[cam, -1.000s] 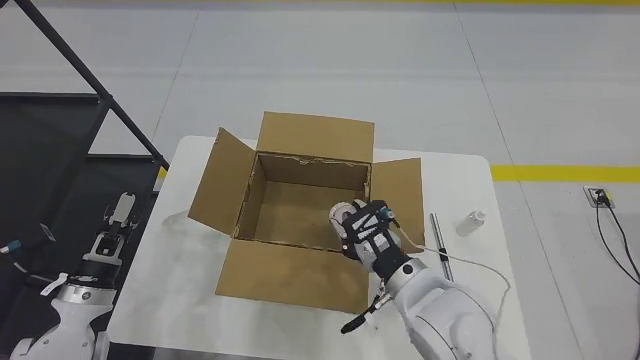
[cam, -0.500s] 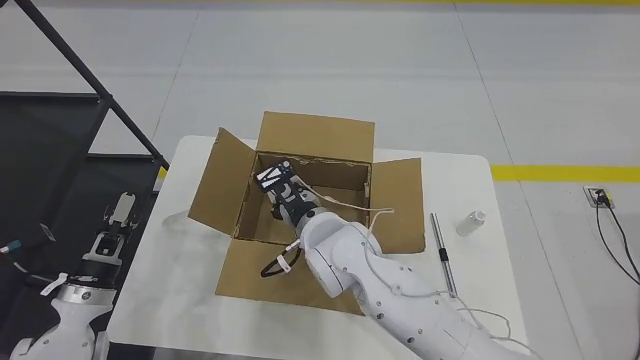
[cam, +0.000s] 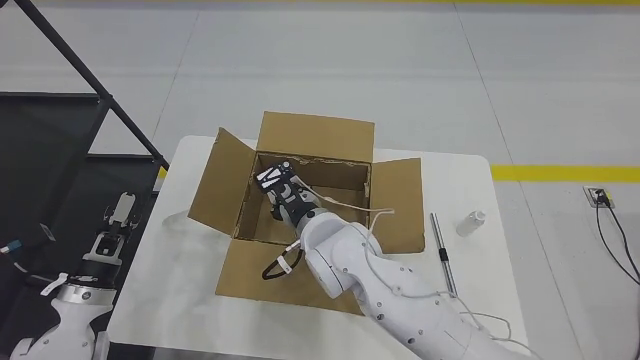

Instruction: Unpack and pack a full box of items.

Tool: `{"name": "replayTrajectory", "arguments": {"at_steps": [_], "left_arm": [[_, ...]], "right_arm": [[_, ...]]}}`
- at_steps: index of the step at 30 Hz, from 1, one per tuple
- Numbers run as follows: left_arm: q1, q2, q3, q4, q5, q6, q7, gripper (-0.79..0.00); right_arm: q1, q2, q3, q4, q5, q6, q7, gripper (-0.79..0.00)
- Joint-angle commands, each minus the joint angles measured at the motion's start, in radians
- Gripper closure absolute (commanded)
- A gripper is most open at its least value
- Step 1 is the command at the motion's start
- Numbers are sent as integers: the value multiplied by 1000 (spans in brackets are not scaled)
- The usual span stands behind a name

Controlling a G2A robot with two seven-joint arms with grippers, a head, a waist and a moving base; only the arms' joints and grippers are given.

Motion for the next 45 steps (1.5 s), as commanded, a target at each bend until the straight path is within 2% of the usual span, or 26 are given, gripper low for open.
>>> {"name": "replayTrajectory", "arguments": {"at_steps": [1,23,27,34,40,45], "left_arm": [[0,0,0,0,0,0,0,-785],[0,0,0,0,0,0,0,-785],[0,0,0,0,0,0,0,-785],[0,0,0,0,0,0,0,-785],[0,0,0,0,0,0,0,-785],[0,0,0,0,0,0,0,-785]], "right_arm": [[0,0,0,0,0,0,0,0],[0,0,0,0,0,0,0,0],[-7,-9,30,63,41,-2,-13,0],[108,-73,25,338,182,-20,-20,0],[218,-161,-27,634,292,-58,-56,0],[262,-233,-60,823,366,-108,-99,0]]}}
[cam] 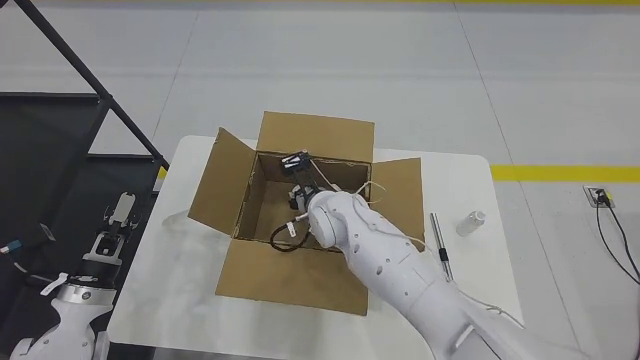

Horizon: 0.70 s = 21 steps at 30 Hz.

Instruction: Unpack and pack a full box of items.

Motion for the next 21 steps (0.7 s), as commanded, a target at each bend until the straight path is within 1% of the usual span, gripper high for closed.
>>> {"name": "replayTrajectory", "arguments": {"at_steps": [1,3,4,5,6,7,8,9,10,11,17,21], "left_arm": [[0,0,0,0,0,0,0,-785],[0,0,0,0,0,0,0,-785],[0,0,0,0,0,0,0,-785],[0,0,0,0,0,0,0,-785],[0,0,0,0,0,0,0,-785],[0,0,0,0,0,0,0,-785],[0,0,0,0,0,0,0,-785],[0,0,0,0,0,0,0,-785],[0,0,0,0,0,0,0,-785],[0,0,0,0,0,0,0,-785],[0,0,0,0,0,0,0,-785],[0,0,0,0,0,0,0,-785]], "right_arm": [[12,-25,-9,69,20,-22,-14,0],[21,-47,-17,115,30,-38,-34,0],[26,-56,-19,135,34,-44,-42,-80],[31,-64,-20,154,36,-49,-49,-231],[35,-71,-22,170,39,-56,-53,-326],[39,-78,-22,185,40,-62,-57,-366],[41,-84,-23,198,41,-69,-60,-434],[44,-89,-23,211,42,-77,-62,-576],[47,-94,-24,222,42,-84,-63,-696],[49,-99,-25,233,40,-88,-63,-785],[58,-118,-23,253,26,-112,-91,-785],[55,-125,-31,211,-13,-94,-107,-785]]}}
